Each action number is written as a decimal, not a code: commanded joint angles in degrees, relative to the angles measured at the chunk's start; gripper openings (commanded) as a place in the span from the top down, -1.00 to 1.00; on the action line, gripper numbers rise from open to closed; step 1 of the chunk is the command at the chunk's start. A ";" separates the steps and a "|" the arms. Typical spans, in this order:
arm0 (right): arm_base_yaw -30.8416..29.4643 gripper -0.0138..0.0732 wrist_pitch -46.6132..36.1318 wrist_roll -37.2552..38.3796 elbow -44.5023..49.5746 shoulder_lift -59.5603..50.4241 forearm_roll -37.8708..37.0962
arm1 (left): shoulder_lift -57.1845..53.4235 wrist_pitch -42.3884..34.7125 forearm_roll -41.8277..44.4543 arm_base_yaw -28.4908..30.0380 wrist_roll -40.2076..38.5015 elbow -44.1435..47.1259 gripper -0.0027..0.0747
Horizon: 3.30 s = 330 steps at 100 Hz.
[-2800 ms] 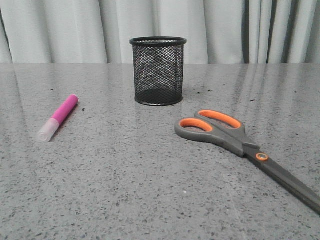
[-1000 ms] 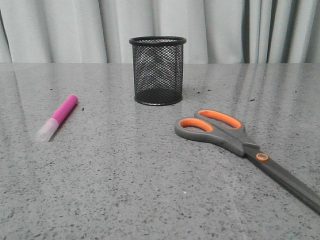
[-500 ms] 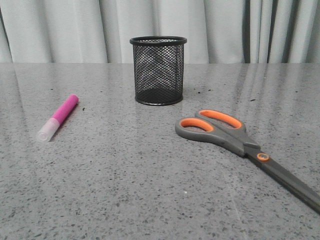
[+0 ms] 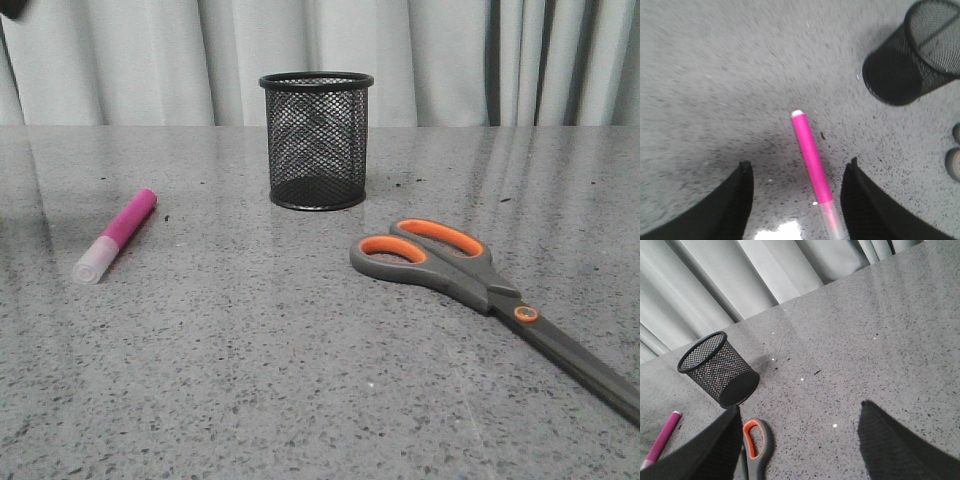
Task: Put pen and scissors into bin
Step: 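Lower the left gripper over the pink marker and close on it, then lift the pink marker upright with the left gripper, then lower the marker into the black mesh cup and open the left gripper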
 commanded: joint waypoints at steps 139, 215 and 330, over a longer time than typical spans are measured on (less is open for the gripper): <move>-0.19 -0.34 1.52 -0.08 -2.22 0.94 -0.56 | 27.66 5.05 10.44 -11.66 -13.49 -11.06 0.98; -0.19 -0.34 1.52 -0.18 -2.22 0.94 -0.56 | 6.82 -53.40 2.62 -19.41 -7.44 -11.15 0.98; -0.19 -0.34 3.18 -0.18 -2.22 0.94 -1.91 | 24.14 -63.23 11.18 -22.46 -7.21 -10.94 0.17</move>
